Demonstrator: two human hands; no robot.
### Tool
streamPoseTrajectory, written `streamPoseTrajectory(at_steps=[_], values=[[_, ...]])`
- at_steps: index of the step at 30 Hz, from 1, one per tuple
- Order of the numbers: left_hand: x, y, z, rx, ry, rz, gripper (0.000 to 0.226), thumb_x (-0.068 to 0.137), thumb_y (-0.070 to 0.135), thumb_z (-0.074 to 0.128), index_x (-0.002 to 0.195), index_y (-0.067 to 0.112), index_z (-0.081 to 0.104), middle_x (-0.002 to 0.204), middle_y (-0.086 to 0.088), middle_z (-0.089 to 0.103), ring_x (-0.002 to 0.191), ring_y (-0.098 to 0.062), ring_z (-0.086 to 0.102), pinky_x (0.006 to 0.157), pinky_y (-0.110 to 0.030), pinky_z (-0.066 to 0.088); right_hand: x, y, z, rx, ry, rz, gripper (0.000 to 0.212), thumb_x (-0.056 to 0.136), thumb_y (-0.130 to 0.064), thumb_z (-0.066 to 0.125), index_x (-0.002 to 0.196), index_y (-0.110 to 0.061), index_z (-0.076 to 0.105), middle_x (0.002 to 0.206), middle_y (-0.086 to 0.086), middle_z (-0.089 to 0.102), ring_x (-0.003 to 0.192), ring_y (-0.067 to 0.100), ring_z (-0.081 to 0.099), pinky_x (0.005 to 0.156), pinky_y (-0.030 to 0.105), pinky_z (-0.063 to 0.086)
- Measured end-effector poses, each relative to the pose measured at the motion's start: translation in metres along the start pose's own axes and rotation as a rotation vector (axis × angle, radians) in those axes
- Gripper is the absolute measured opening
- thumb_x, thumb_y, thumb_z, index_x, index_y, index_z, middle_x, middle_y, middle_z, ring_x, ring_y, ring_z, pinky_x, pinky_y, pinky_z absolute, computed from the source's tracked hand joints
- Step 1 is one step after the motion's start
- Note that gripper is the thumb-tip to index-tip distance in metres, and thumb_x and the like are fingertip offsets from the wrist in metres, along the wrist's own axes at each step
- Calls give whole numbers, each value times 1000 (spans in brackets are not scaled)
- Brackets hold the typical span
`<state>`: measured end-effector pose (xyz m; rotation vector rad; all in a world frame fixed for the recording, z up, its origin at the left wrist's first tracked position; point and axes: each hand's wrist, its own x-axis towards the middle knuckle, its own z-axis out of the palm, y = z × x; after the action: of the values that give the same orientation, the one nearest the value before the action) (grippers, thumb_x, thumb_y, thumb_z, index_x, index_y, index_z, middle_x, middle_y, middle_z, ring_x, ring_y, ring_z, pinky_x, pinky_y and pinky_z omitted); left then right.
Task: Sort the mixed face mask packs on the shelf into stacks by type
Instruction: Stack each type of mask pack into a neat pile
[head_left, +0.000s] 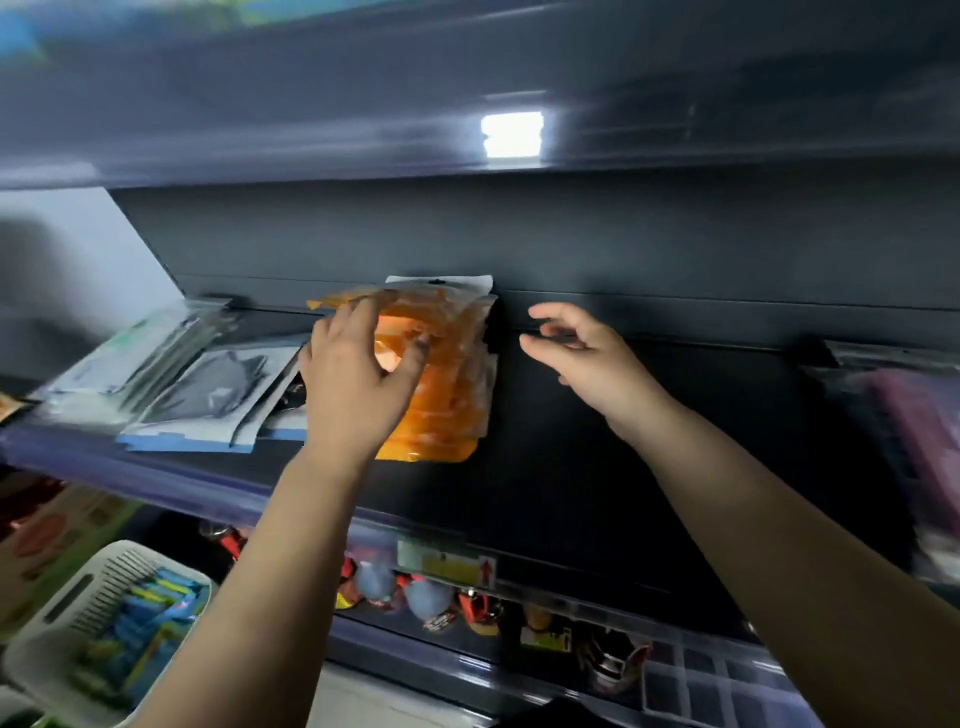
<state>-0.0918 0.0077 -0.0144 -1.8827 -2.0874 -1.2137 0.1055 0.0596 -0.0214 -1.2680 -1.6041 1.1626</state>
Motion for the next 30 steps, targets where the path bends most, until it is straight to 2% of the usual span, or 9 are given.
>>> streamPoseTrajectory(at_steps=[3, 5, 7, 11, 16, 20, 25, 28, 30], values=[[21, -40, -13, -62, 24, -32, 60, 74, 53, 43, 121, 18, 57, 116, -9, 59, 112, -34, 49, 94, -45, 40, 18, -8, 22, 58, 26, 53, 27, 88, -35, 59, 115, -34, 56, 126, -2, 50, 112, 11, 51, 98, 34, 42], [39, -63, -16, -205, 16, -113, 55, 77, 53, 49, 122, 22, 55, 121, -6, 56, 115, -29, 50, 97, -44, 42, 29, -12, 34, 105, 52, 115, 24, 89, -37, 57, 112, -32, 56, 127, -5, 52, 116, 13, 49, 92, 34, 43], [58, -83, -16, -346, -20, -212, 46, 85, 45, 56, 125, 21, 53, 128, -5, 53, 120, -24, 49, 100, -38, 41, 40, -16, 44, 143, 64, 229, 36, 88, -45, 56, 121, -30, 52, 133, -8, 48, 123, 16, 46, 89, 38, 41], [92, -107, -11, -476, -233, -391, 50, 90, 46, 53, 131, 17, 46, 136, -9, 49, 123, -25, 47, 100, -39, 39, 56, -20, 57, 134, 55, 440, 68, 82, -57, 56, 140, -29, 37, 149, 1, 34, 131, 27, 38, 102, 58, 35], [112, -117, 4, -602, -535, -650, 58, 92, 58, 38, 136, 21, 40, 139, -11, 46, 123, -33, 47, 90, -47, 42, 67, -21, 66, 189, 38, 598, 85, 73, -65, 60, 143, -27, 31, 152, 9, 27, 134, 38, 33, 97, 67, 33], [121, -126, 11, -729, -666, -755, 53, 91, 56, 40, 131, 21, 45, 124, -10, 54, 112, -32, 53, 91, -50, 43, 74, -21, 73, 247, -5, 664, 91, 69, -72, 59, 143, -26, 30, 149, 12, 32, 127, 40, 39, 88, 65, 37], [109, -125, 19, -757, -851, -751, 39, 78, 55, 58, 93, 18, 60, 93, -6, 66, 82, -24, 64, 67, -37, 53, 82, -19, 82, 164, -16, 712, 89, 64, -77, 58, 135, -26, 40, 132, 9, 46, 117, 36, 45, 84, 60, 36], [99, -121, 25, -781, -919, -764, 28, 87, 45, 54, 91, 18, 59, 65, 0, 73, 57, -14, 70, 50, -27, 57, 84, -16, 85, 142, -49, 727, 84, 59, -76, 63, 126, -26, 51, 124, 9, 56, 108, 35, 51, 79, 56, 37], [96, -120, 29, -819, -945, -775, 26, 85, 42, 57, 95, 19, 59, 68, -1, 74, 59, -15, 71, 53, -28, 58, 85, -14, 85, 153, -51, 725, 76, 61, -73, 65, 120, -26, 54, 116, 10, 59, 101, 33, 53, 73, 52, 40]])
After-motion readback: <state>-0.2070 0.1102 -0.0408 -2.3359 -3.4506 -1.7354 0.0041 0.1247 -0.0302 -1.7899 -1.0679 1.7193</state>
